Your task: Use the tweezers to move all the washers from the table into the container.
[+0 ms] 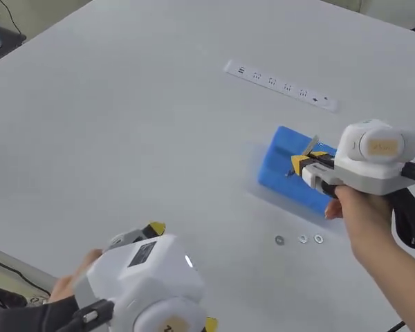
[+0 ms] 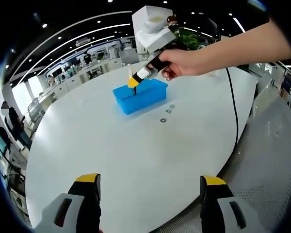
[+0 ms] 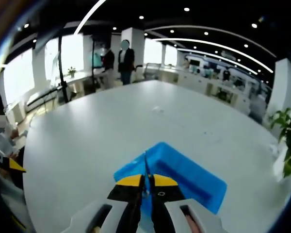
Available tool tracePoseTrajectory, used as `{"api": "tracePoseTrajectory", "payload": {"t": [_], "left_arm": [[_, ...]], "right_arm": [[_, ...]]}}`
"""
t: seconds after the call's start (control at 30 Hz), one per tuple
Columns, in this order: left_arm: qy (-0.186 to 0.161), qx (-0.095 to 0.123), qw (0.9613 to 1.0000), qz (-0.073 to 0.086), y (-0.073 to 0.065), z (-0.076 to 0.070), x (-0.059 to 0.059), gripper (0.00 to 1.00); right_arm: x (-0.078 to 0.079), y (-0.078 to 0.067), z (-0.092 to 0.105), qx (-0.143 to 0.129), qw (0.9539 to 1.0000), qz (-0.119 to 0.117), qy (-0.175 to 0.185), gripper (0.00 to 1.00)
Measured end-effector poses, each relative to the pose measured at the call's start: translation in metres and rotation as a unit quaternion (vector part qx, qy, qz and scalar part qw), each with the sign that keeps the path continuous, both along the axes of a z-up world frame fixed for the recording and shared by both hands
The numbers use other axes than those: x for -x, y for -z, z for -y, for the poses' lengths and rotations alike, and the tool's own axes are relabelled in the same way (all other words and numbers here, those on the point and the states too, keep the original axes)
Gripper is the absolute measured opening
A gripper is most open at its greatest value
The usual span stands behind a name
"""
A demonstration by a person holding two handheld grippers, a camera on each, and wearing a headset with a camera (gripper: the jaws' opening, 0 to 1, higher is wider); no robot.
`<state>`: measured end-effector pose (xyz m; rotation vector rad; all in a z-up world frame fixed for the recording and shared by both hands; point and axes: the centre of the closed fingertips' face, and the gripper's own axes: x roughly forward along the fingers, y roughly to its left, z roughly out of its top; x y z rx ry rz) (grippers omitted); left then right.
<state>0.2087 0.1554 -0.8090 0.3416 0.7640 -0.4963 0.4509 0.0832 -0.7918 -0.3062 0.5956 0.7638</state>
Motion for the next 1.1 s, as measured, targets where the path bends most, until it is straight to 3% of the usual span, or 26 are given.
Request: {"api": "tracePoseTrajectory", "payload": {"t": [0.23, 0.37, 0.43, 0.53, 0.67, 0.8, 0.87, 0.9, 0.97, 1.1], "left_arm": [[0.023, -0.009, 0.9997, 0.007, -0.003, 0.005, 0.001, 0.82], [0.029, -0.001, 0.9995, 0.014, -0.014, 0.006, -0.005, 0.8], [0.031, 0.01, 0.9993, 0.019, -0.023, 0.007, -0.013, 0.8], [0.031, 0.049, 0.9976, 0.037, -0.044, 0.013, -0.03, 0.8], [0.051, 0.058, 0.9955, 0.056, -0.063, 0.017, -0.049, 0.78], [0.081, 0.065, 0.9921, 0.071, -0.08, 0.021, -0.063, 0.74], [0.091, 0.081, 0.9895, 0.078, -0.089, 0.023, -0.069, 0.68], [0.105, 0.096, 0.9867, 0.078, -0.096, 0.026, -0.072, 0.66], [0.109, 0.099, 0.9864, 0.073, -0.101, 0.025, -0.078, 0.63], [0.128, 0.11, 0.9819, 0.087, -0.12, 0.028, -0.093, 0.53]], "right_arm": [[-0.004, 0.005, -0.004, -0.012, 0.9999, -0.013, 0.002, 0.03], [-0.005, 0.013, -0.006, -0.008, 0.9997, -0.02, -0.004, 0.03], [-0.003, 0.013, -0.006, -0.01, 0.9996, -0.025, -0.005, 0.03], [-0.003, 0.017, -0.006, -0.007, 0.9996, -0.026, -0.008, 0.03], [-0.003, 0.016, -0.005, -0.01, 0.9996, -0.026, -0.006, 0.03], [-0.003, 0.004, -0.003, -0.02, 0.9996, -0.016, -0.009, 0.03], [-0.002, -0.001, -0.002, -0.026, 0.9995, -0.01, -0.014, 0.02], [0.001, -0.007, -0.002, -0.033, 0.9993, -0.008, -0.017, 0.02], [0.008, -0.016, 0.001, -0.04, 0.9989, -0.004, -0.022, 0.02], [0.022, -0.032, 0.005, -0.046, 0.9983, 0.01, -0.034, 0.02]]}}
